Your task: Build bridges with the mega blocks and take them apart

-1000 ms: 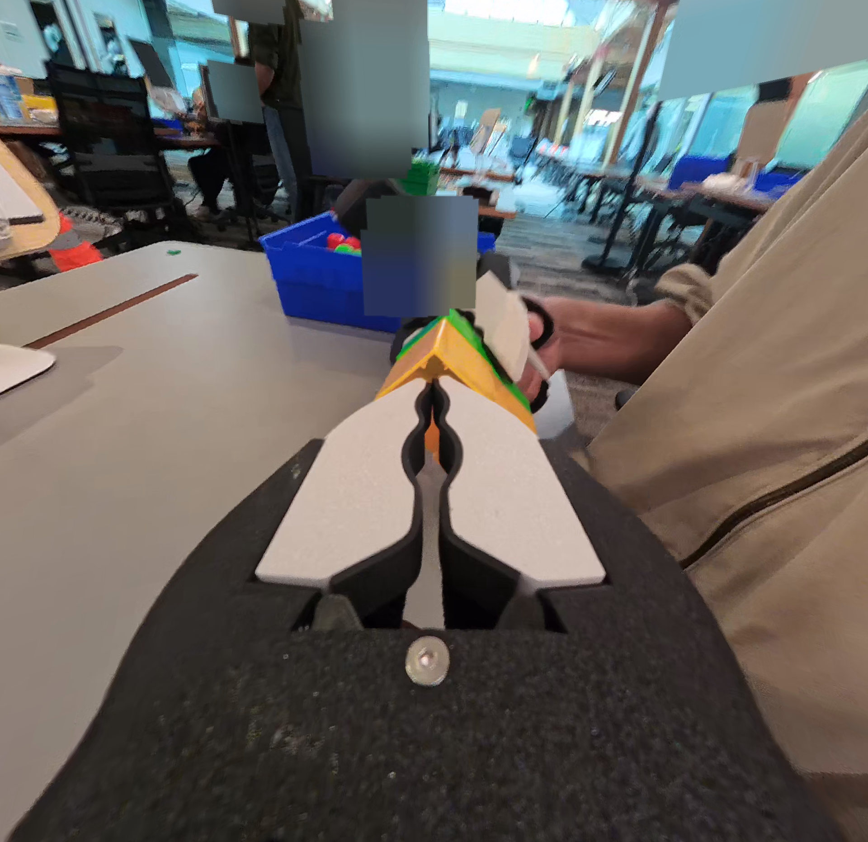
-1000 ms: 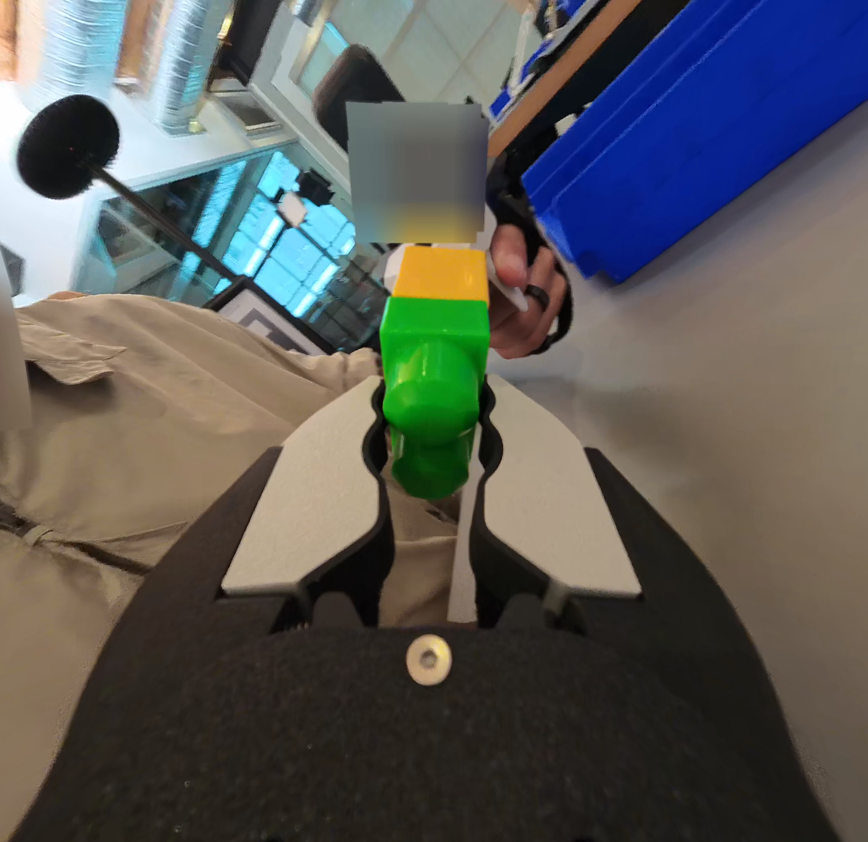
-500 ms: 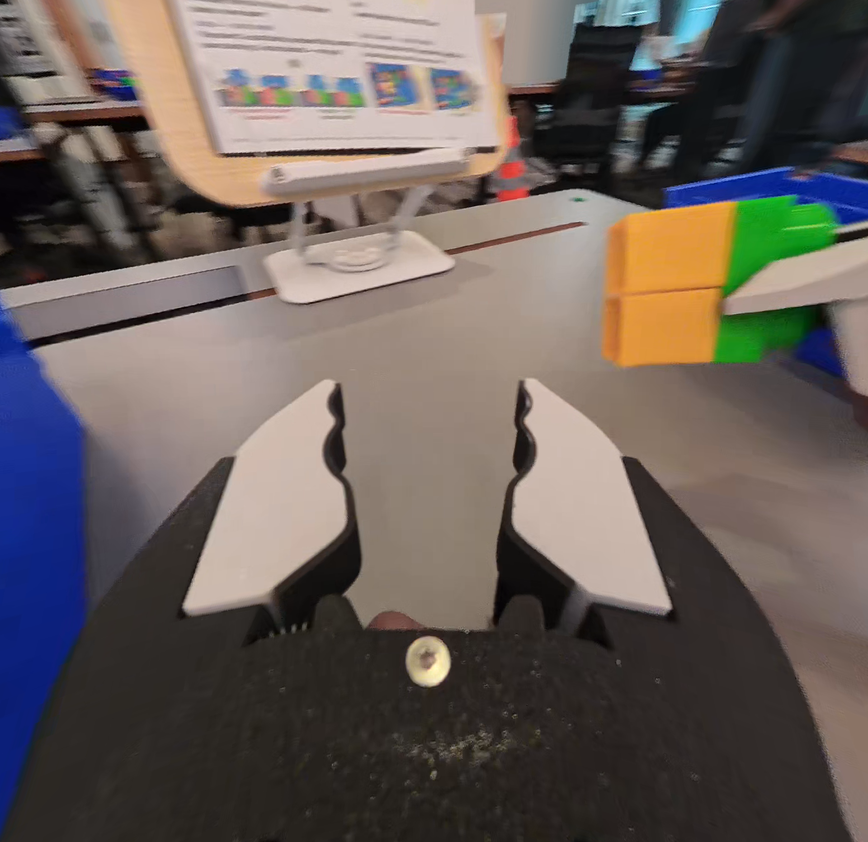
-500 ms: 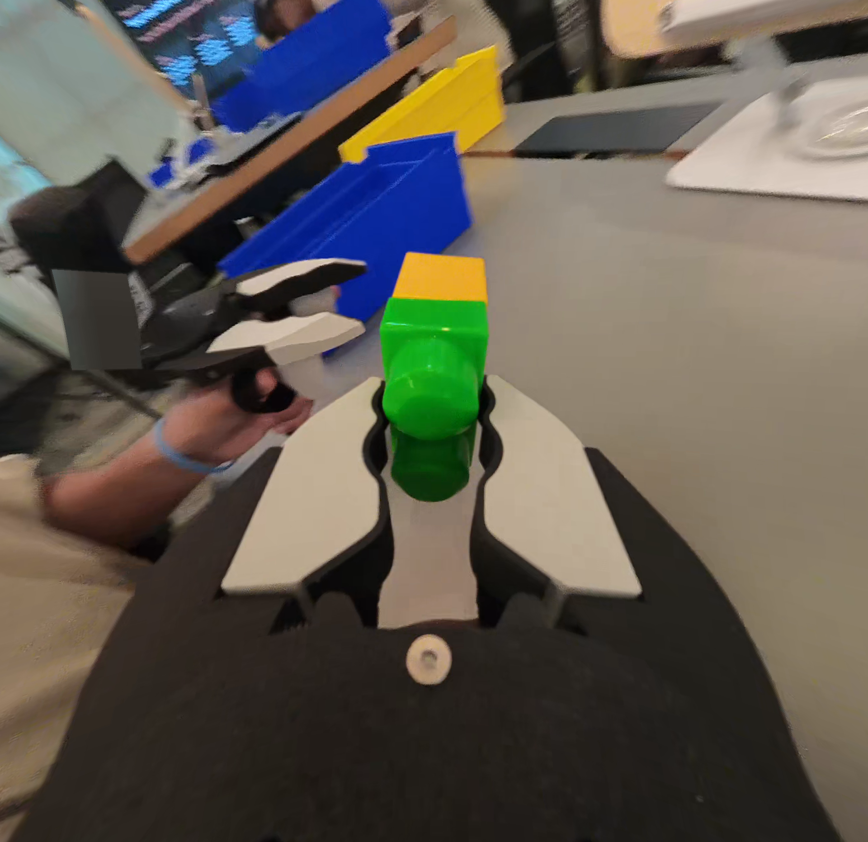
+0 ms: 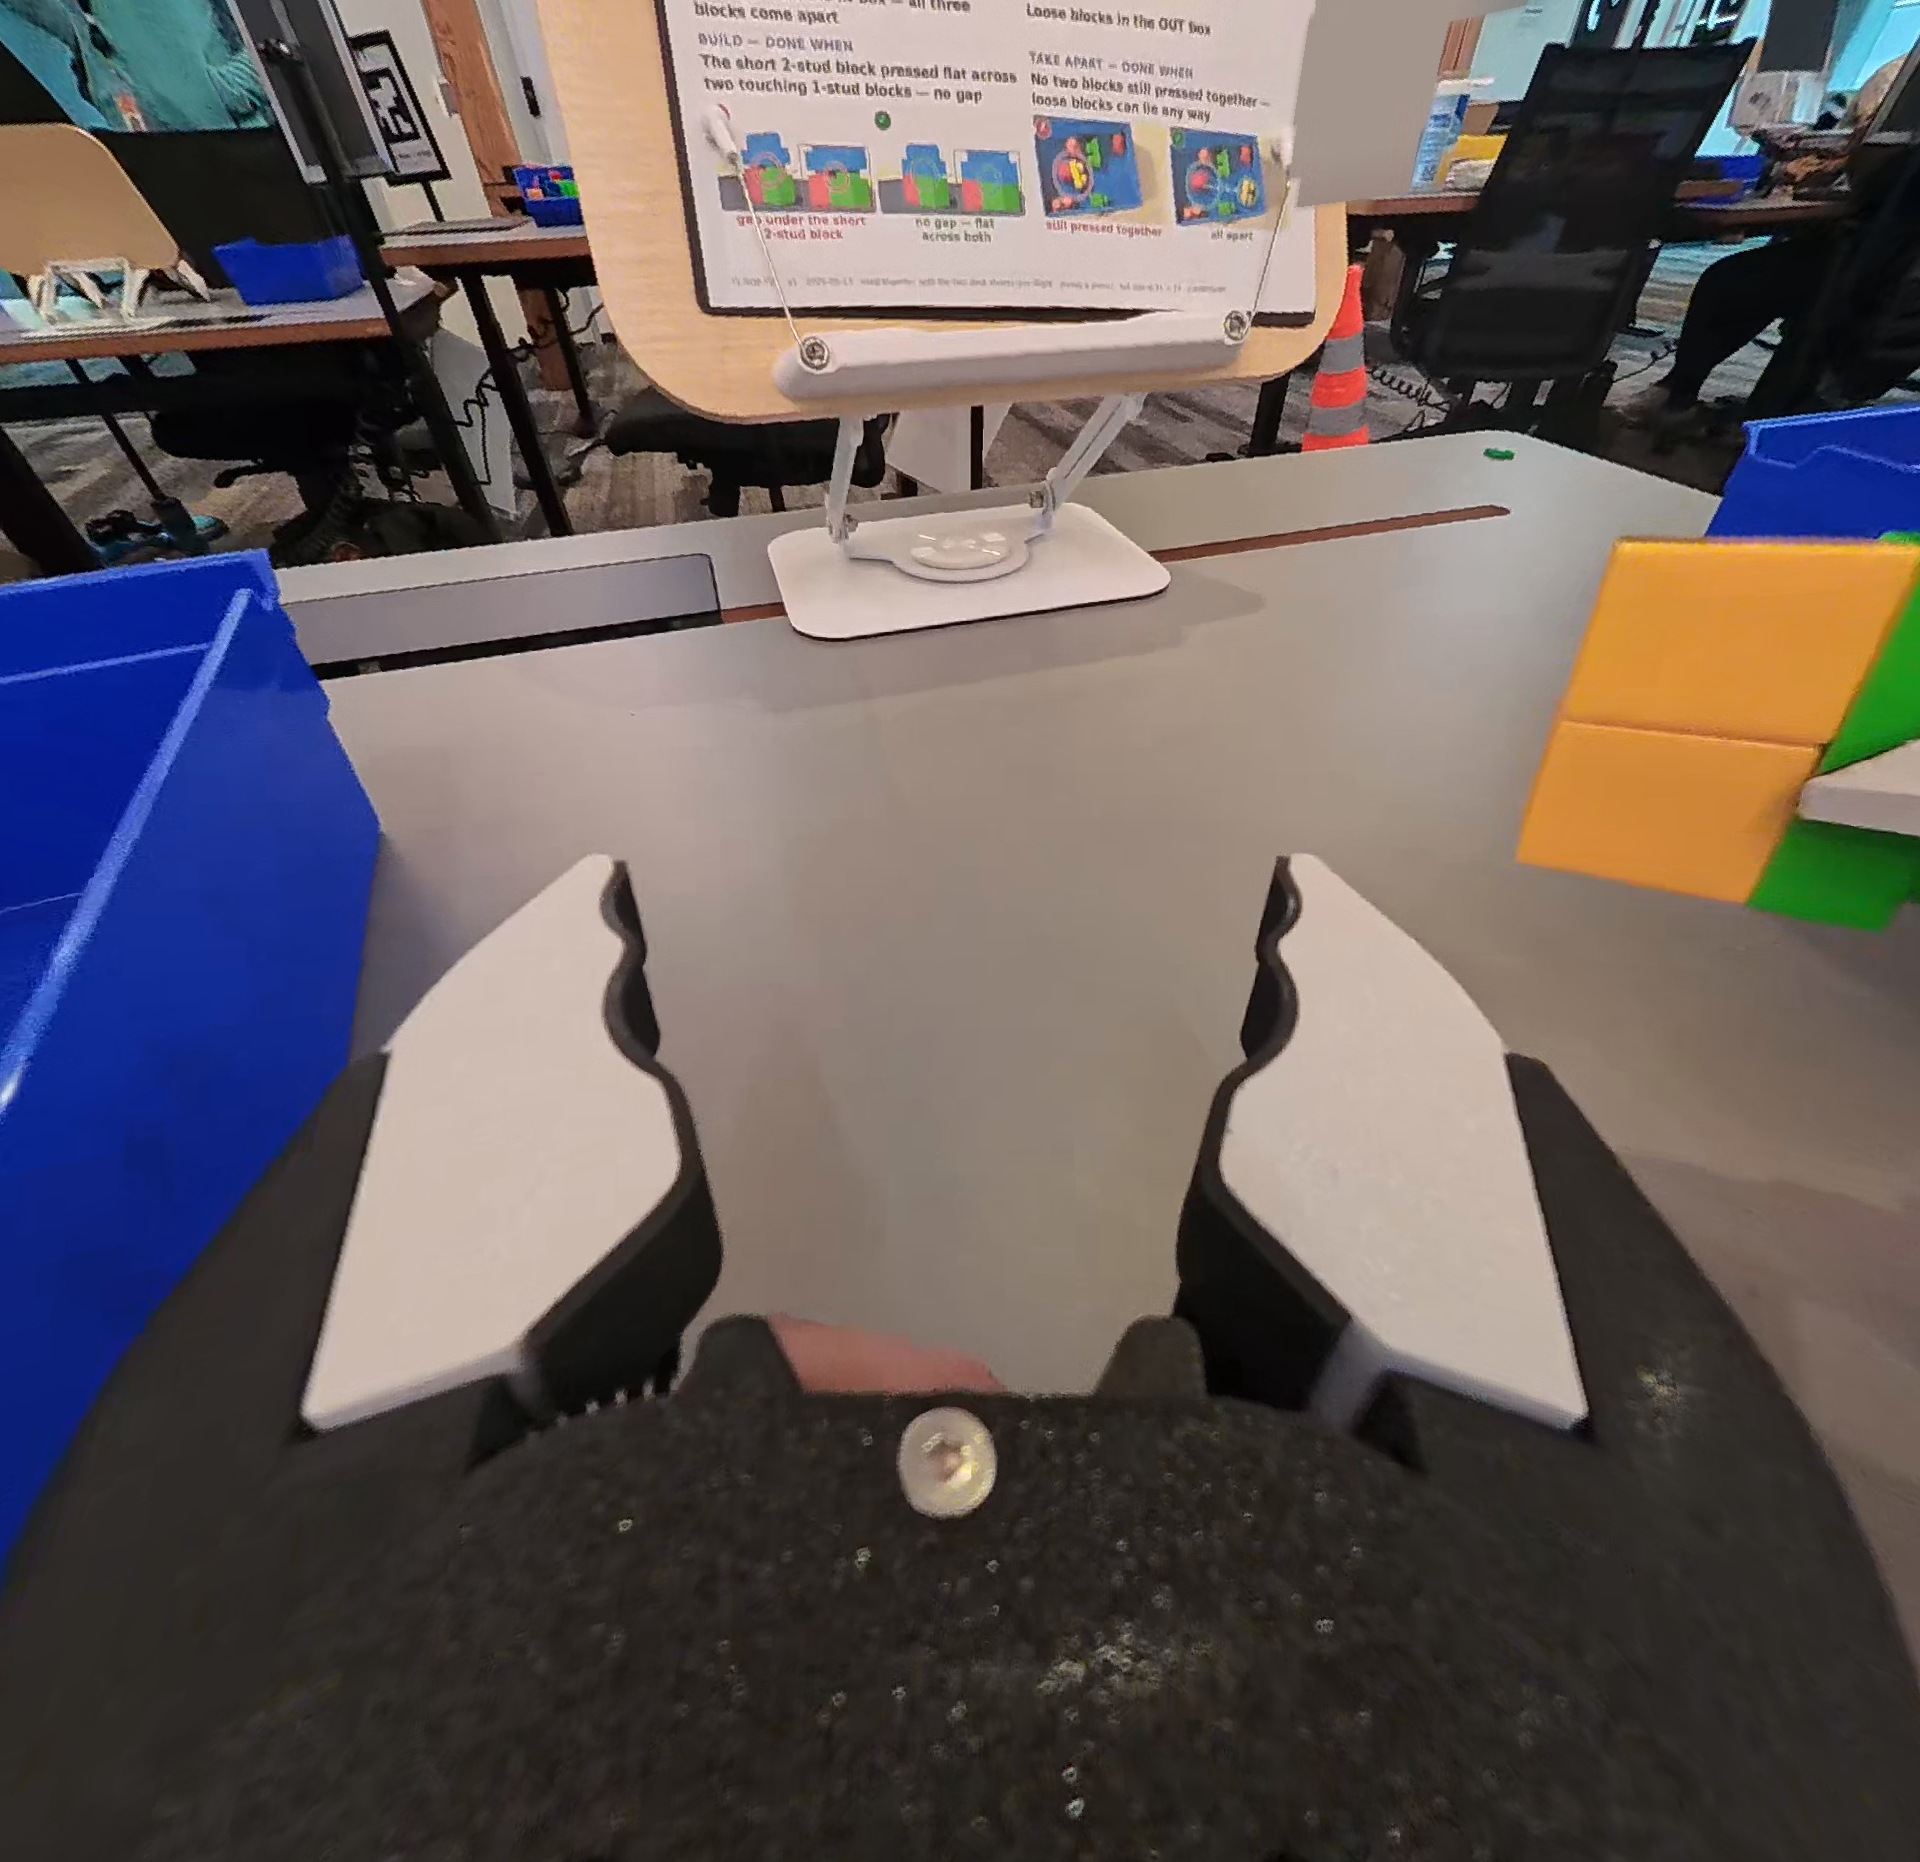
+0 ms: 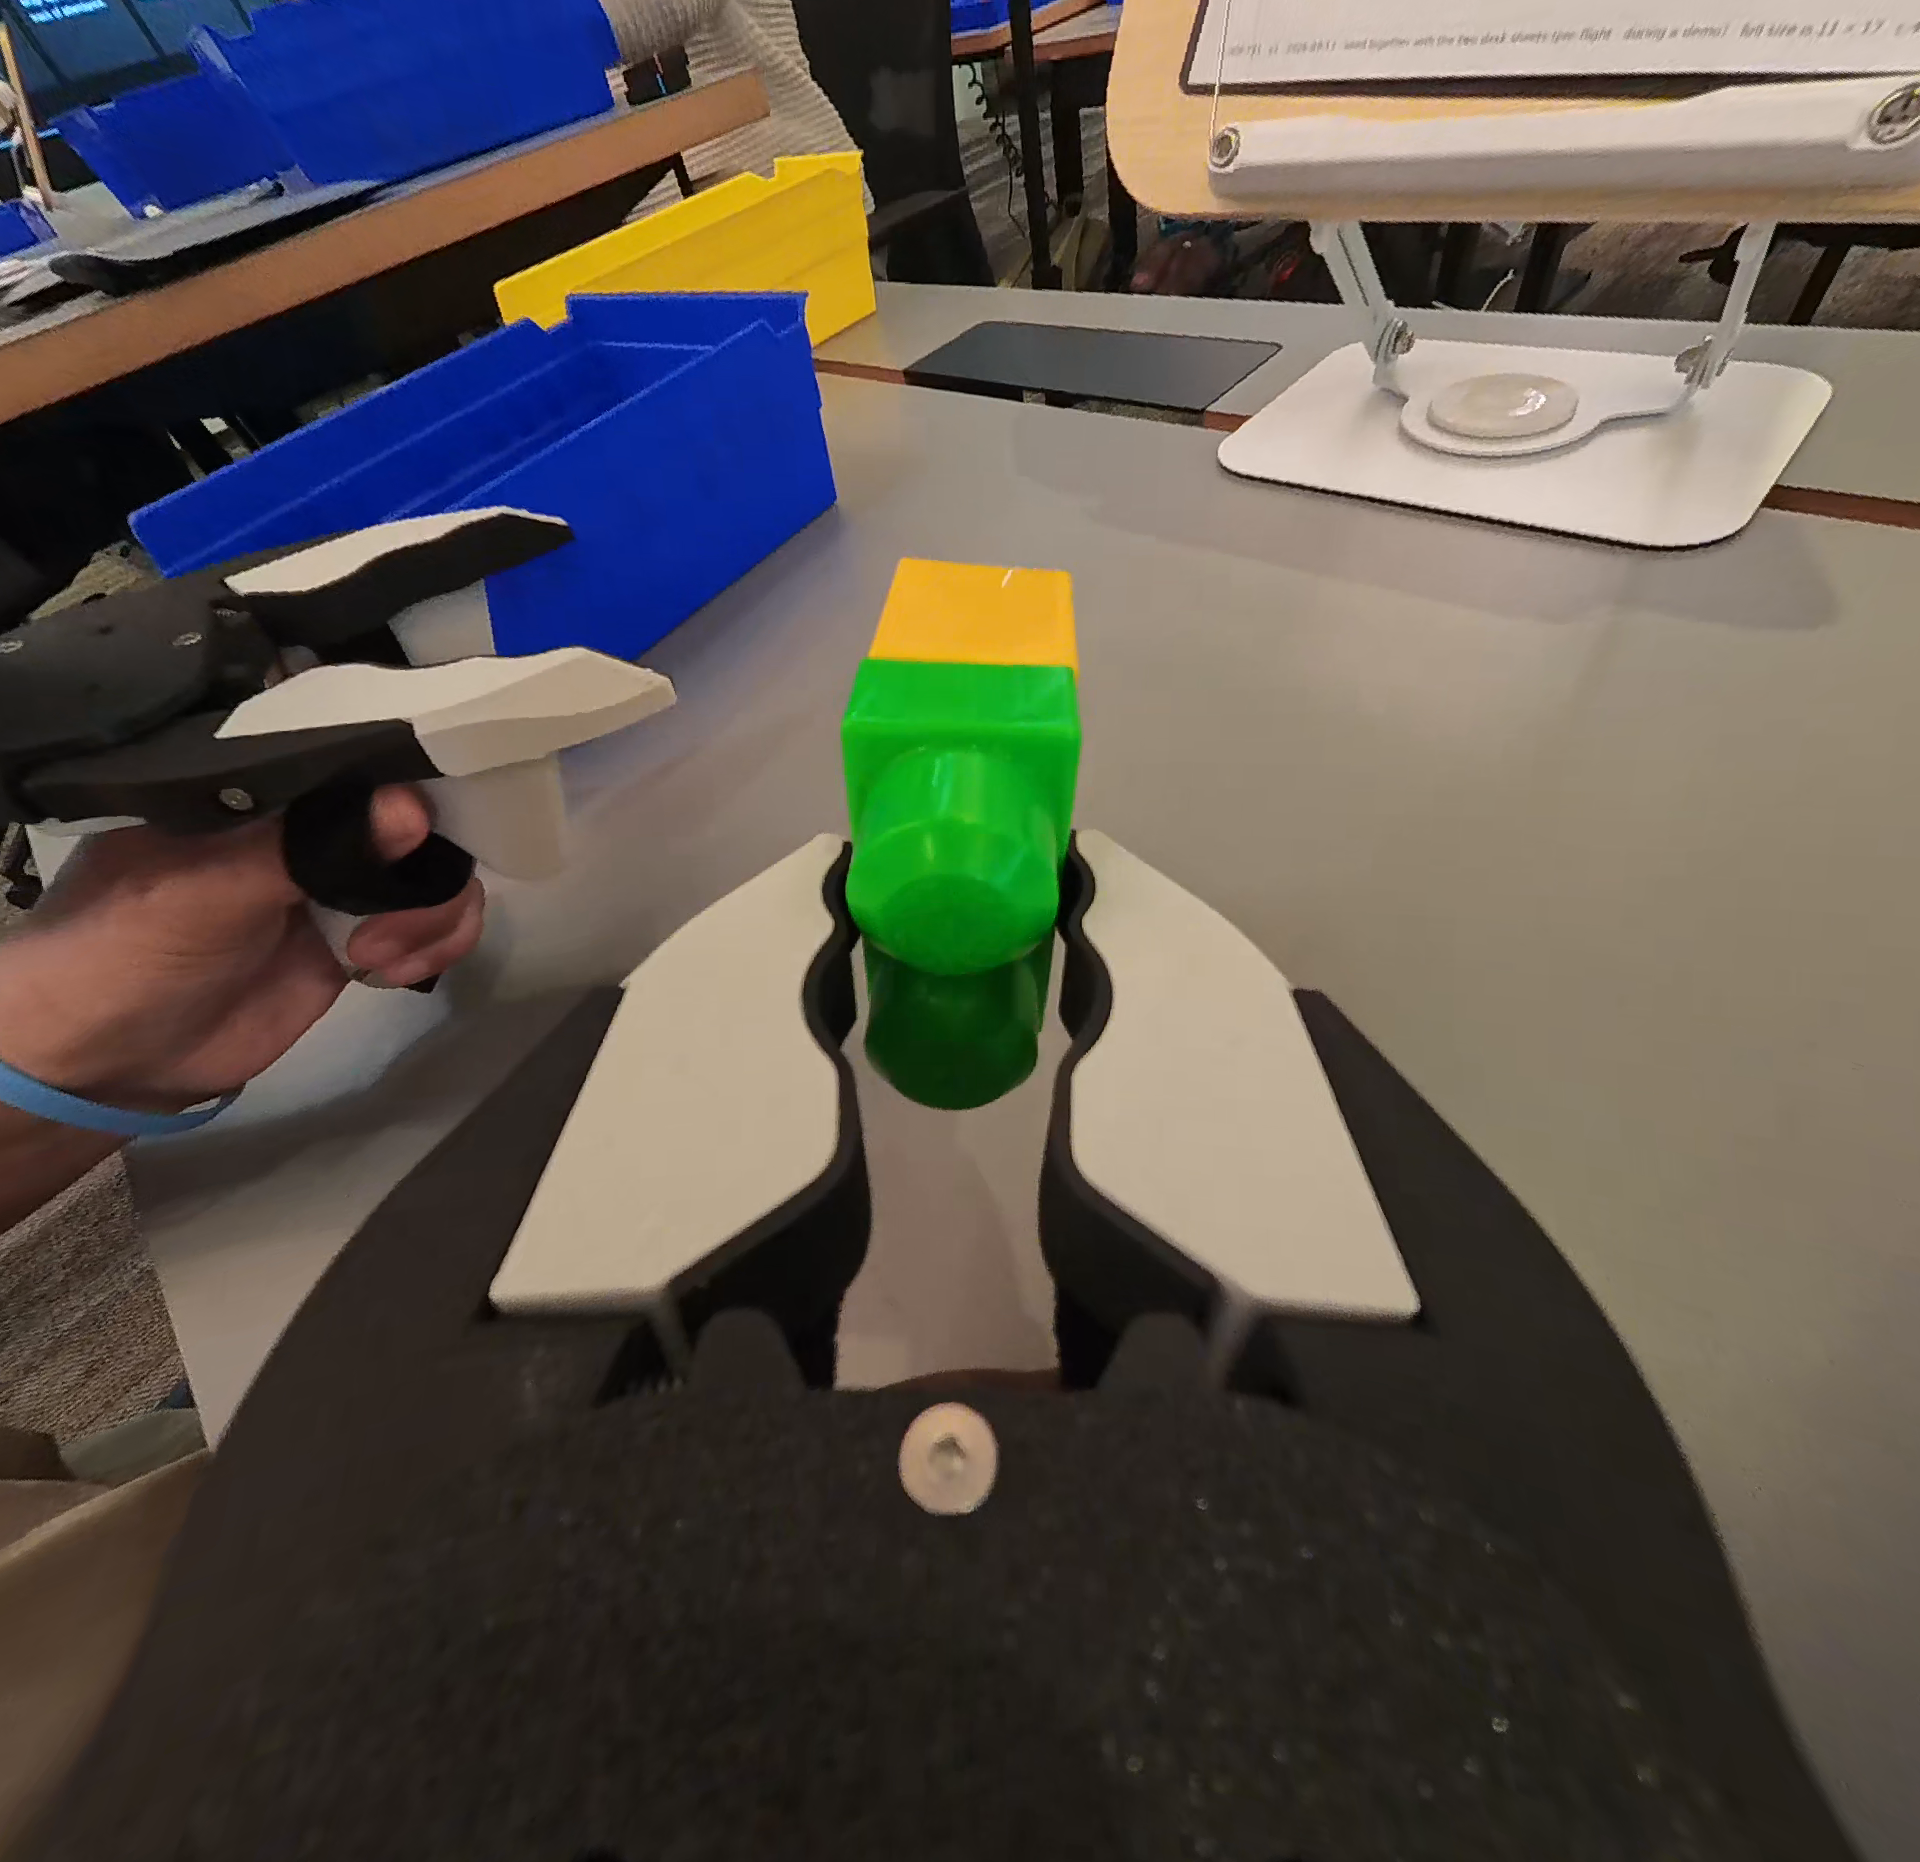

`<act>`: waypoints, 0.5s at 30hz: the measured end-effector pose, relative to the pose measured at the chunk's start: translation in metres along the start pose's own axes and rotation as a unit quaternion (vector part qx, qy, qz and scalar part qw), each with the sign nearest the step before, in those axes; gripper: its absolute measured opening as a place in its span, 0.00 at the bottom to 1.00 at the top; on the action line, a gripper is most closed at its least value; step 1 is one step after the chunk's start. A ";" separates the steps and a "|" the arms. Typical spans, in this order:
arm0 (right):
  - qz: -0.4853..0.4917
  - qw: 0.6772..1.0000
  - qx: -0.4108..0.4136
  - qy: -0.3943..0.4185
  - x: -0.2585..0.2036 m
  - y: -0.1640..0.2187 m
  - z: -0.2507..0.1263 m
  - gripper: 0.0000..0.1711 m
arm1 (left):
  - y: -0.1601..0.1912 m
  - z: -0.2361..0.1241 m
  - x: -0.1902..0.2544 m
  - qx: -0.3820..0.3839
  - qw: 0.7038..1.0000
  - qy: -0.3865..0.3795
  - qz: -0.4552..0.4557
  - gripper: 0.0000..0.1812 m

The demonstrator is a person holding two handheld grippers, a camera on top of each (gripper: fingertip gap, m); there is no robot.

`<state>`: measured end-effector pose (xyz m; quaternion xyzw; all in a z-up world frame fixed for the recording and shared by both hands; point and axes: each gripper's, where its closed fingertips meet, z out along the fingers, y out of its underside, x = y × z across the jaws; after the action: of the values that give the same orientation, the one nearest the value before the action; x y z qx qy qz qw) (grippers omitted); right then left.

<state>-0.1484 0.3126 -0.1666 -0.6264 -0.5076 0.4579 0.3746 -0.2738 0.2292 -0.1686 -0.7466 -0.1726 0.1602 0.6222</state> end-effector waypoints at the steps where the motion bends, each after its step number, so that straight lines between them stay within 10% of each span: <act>1: 0.000 1.000 0.000 0.002 0.001 0.000 0.000 0.21 | 0.000 0.000 0.000 0.003 1.000 0.001 -0.001 0.61; 7: -0.004 1.000 -0.004 0.024 0.012 -0.013 -0.024 0.21 | -0.001 -0.002 -0.001 0.008 1.000 0.008 -0.004 0.57; 15: -0.003 0.976 -0.113 0.185 0.127 -0.073 -0.193 0.21 | -0.022 0.001 -0.003 0.019 1.000 0.020 0.014 0.54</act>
<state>0.0222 0.4507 -0.0649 -0.7371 -0.4794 0.2729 0.3904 -0.2781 0.2320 -0.1470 -0.7404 -0.1461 0.1571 0.6370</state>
